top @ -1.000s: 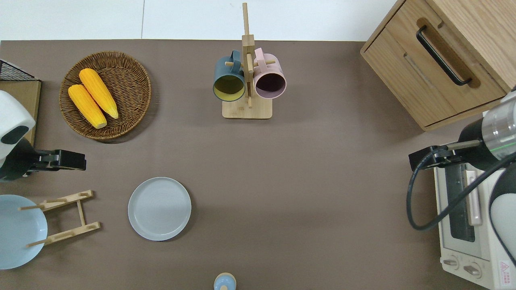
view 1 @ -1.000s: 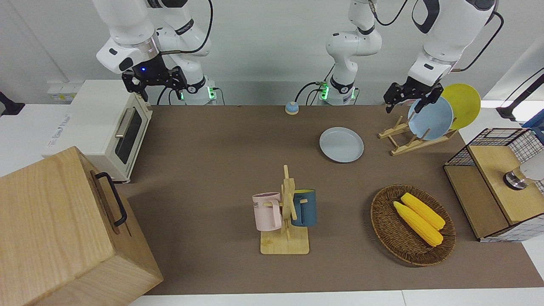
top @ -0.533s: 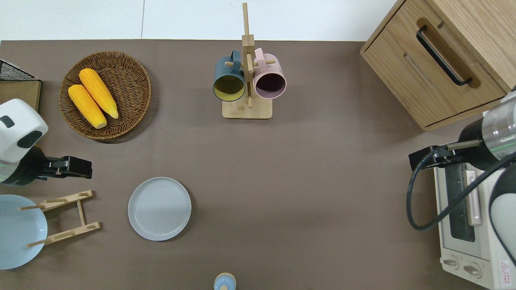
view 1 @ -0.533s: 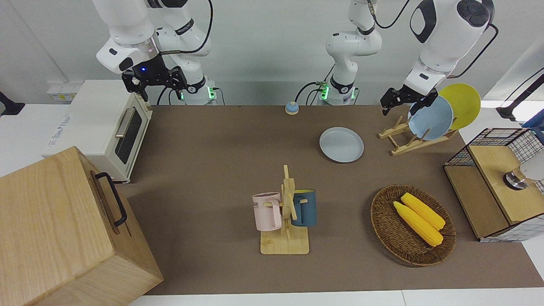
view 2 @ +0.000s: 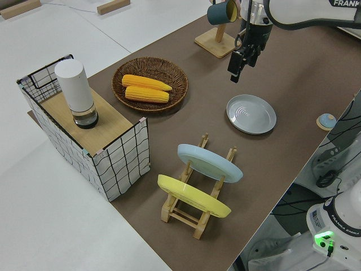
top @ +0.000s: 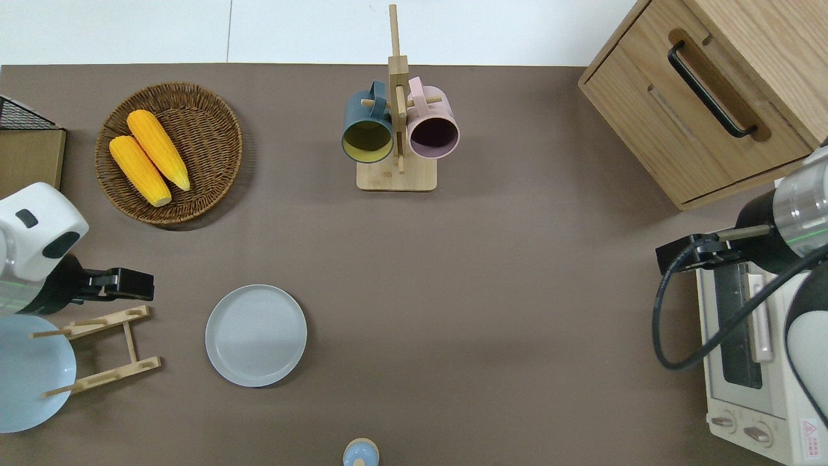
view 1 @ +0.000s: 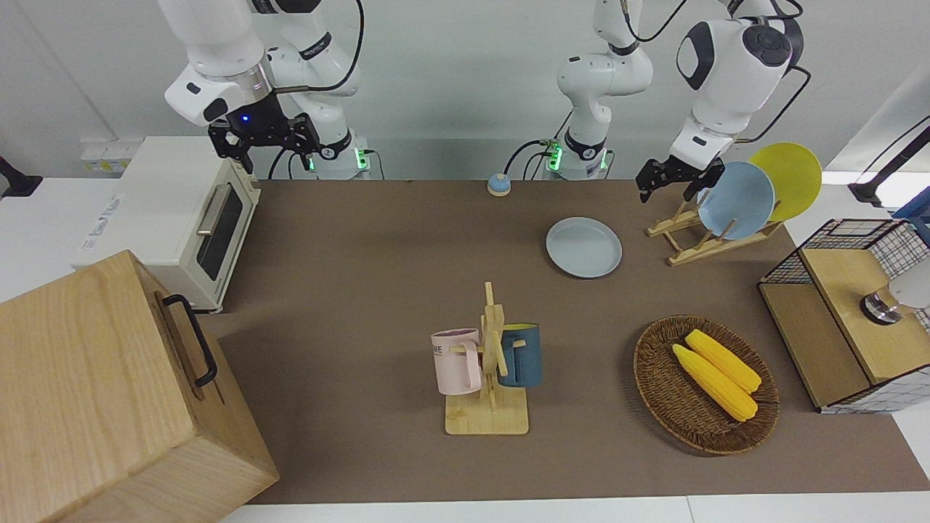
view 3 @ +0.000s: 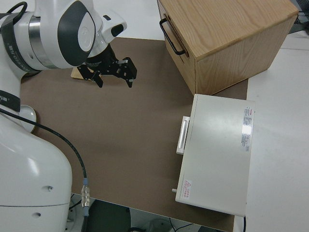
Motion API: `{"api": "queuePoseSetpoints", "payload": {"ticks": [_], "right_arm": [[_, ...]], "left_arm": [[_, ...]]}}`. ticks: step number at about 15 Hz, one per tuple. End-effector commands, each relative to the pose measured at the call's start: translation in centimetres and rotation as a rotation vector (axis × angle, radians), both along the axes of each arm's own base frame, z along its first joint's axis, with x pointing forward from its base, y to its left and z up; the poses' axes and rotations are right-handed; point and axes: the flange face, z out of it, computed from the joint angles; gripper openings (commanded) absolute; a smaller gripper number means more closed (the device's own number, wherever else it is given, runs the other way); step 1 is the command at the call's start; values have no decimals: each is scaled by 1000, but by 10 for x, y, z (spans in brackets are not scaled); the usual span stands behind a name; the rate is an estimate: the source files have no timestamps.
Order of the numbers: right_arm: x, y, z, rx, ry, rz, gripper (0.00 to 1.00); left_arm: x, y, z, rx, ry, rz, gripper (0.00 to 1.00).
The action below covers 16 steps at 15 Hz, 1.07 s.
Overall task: Pick gray plate from table and place it on lower plate rack with left arm
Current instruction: 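Move the left gripper toward the gray plate's near rim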
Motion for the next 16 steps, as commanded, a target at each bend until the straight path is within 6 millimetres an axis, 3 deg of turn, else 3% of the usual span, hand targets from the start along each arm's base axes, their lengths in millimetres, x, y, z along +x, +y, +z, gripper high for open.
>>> {"api": "queuePoseSetpoints", "payload": {"ticks": [1, 6, 9, 16], "right_arm": [[-2, -2, 4, -8, 0, -15, 983], [-2, -2, 4, -8, 0, -15, 983], [-2, -2, 4, -8, 0, -15, 983], [-2, -2, 4, -9, 0, -15, 983]], "left_arm": [[-16, 1, -32, -7, -24, 19, 993], [-25, 2, -72, -6, -22, 19, 993], [-34, 1, -106, -38, -43, 44, 993], [-55, -3, -160, -39, -56, 39, 993]]}}
